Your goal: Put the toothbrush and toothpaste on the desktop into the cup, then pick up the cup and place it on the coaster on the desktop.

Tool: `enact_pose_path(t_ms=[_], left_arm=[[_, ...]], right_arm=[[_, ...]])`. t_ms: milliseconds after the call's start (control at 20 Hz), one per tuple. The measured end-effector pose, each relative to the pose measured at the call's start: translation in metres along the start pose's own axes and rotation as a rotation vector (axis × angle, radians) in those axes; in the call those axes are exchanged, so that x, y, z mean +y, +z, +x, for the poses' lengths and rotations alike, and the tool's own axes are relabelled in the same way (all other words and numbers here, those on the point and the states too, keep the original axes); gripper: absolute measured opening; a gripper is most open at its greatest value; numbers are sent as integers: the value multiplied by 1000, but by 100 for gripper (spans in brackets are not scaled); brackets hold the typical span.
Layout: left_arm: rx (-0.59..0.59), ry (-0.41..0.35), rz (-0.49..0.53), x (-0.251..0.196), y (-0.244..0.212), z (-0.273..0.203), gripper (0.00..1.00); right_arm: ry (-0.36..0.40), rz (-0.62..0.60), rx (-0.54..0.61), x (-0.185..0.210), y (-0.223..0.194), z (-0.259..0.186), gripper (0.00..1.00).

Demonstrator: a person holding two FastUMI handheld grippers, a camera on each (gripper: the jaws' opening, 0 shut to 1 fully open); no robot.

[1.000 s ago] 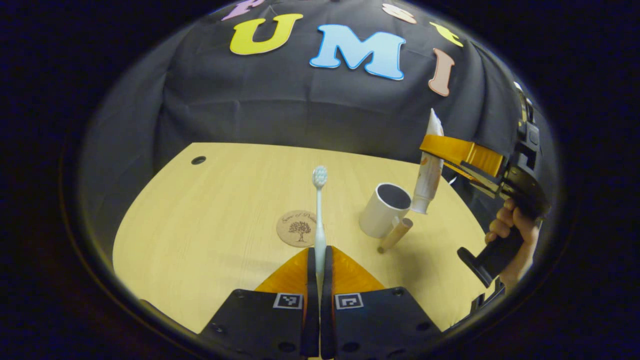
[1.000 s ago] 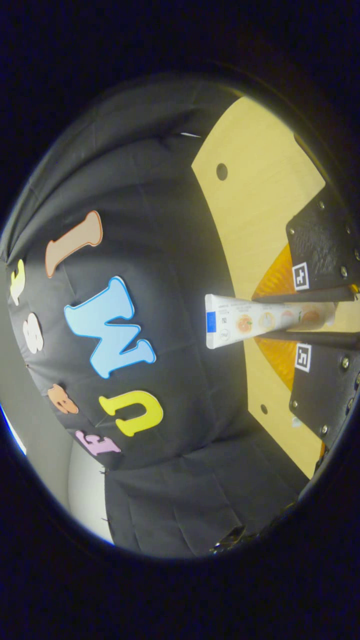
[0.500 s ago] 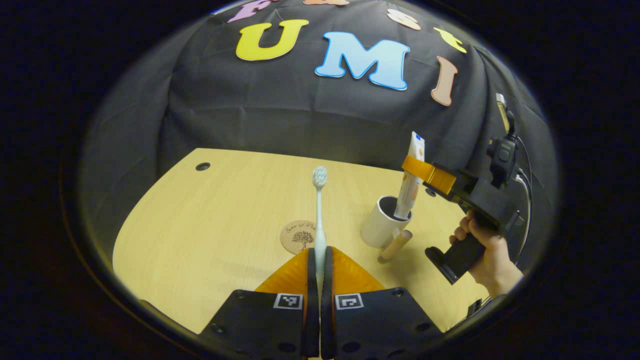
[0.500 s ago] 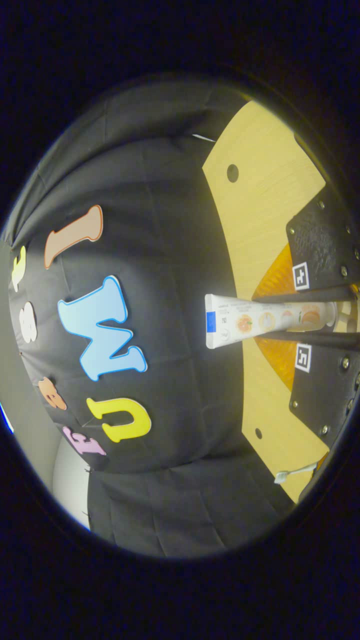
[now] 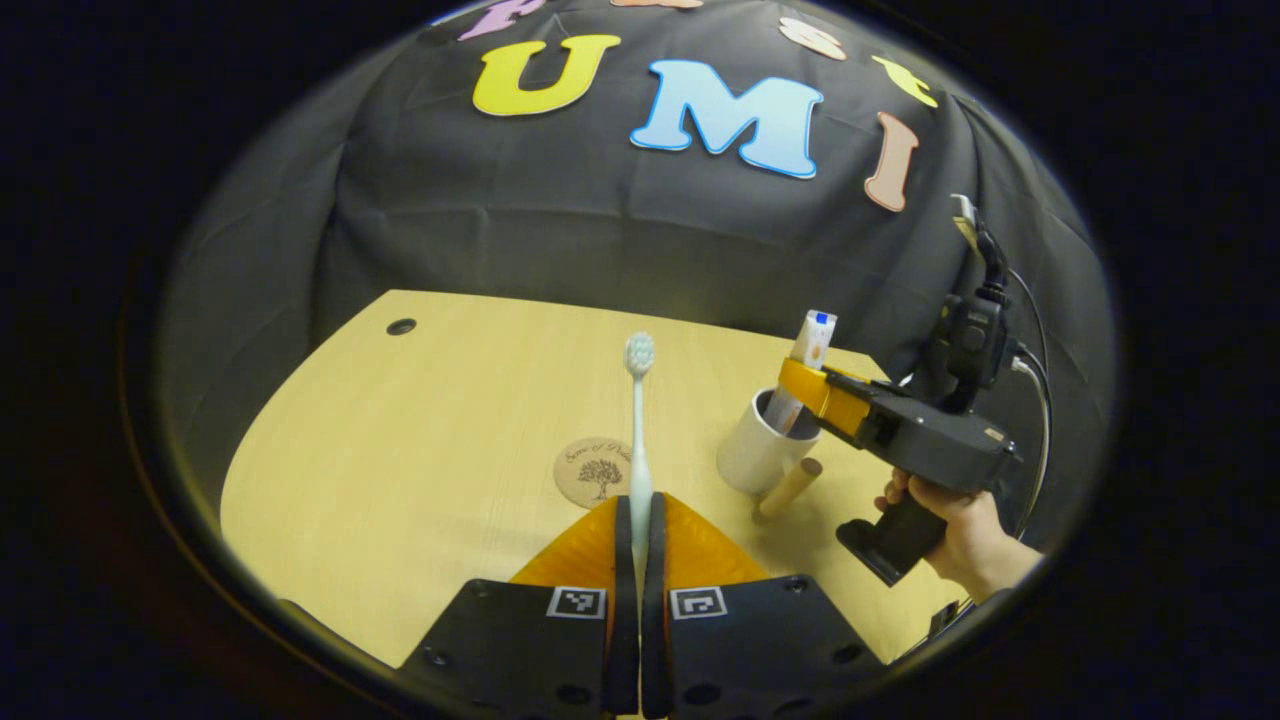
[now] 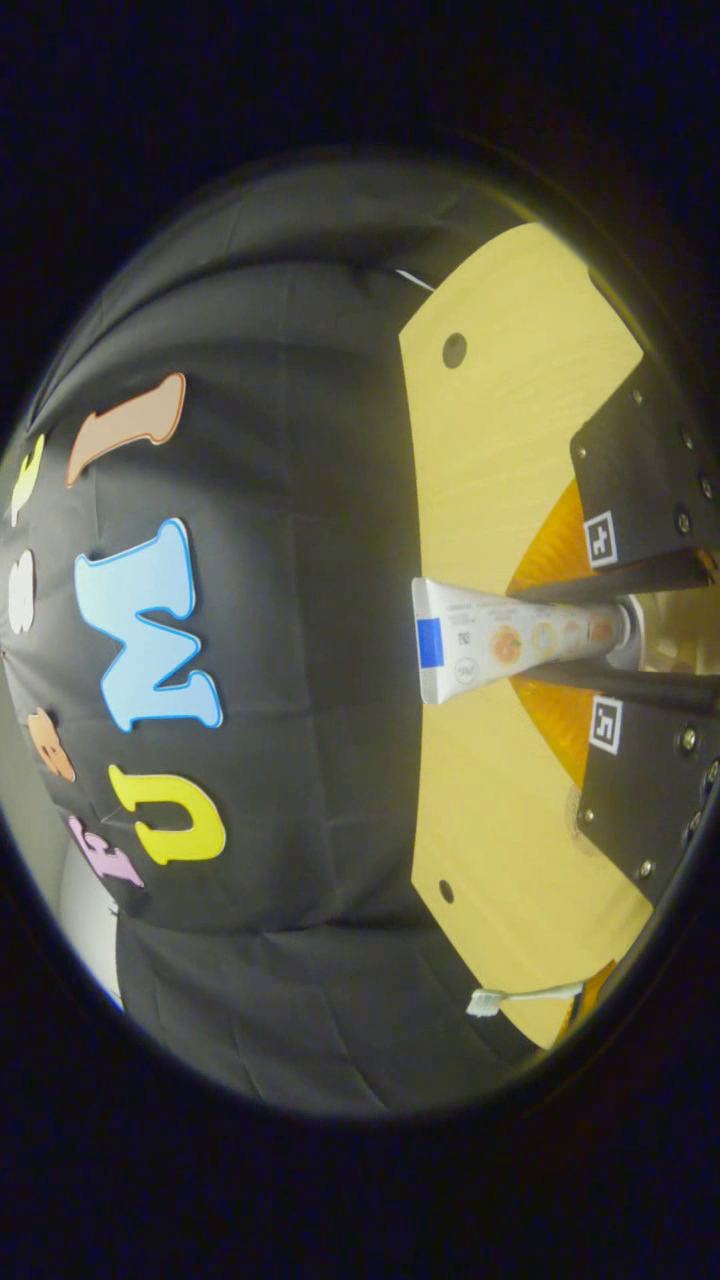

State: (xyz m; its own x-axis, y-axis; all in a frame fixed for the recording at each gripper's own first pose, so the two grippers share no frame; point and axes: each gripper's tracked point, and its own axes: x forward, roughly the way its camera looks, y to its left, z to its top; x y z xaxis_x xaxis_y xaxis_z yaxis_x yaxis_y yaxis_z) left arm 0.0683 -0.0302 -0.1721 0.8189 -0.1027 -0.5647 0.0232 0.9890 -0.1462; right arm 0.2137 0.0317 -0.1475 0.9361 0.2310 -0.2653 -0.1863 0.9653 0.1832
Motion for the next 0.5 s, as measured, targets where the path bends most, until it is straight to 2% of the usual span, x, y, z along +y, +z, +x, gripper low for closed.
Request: enact_pose_path(t_ms=[200, 300, 350, 500], left_arm=[[-2, -9, -1, -2, 0, 1, 10], [-4, -13, 3, -6, 3, 2, 9], [-7, -16, 5, -6, 3, 3, 9], [-32, -30, 7, -9, 10, 7, 10]], right_arm=[[10, -13, 85, 3, -20, -6, 36], [10, -33, 76, 3, -17, -11, 38], [8, -41, 63, 5, -12, -14, 47], [1, -65, 39, 4, -2, -25, 48]])
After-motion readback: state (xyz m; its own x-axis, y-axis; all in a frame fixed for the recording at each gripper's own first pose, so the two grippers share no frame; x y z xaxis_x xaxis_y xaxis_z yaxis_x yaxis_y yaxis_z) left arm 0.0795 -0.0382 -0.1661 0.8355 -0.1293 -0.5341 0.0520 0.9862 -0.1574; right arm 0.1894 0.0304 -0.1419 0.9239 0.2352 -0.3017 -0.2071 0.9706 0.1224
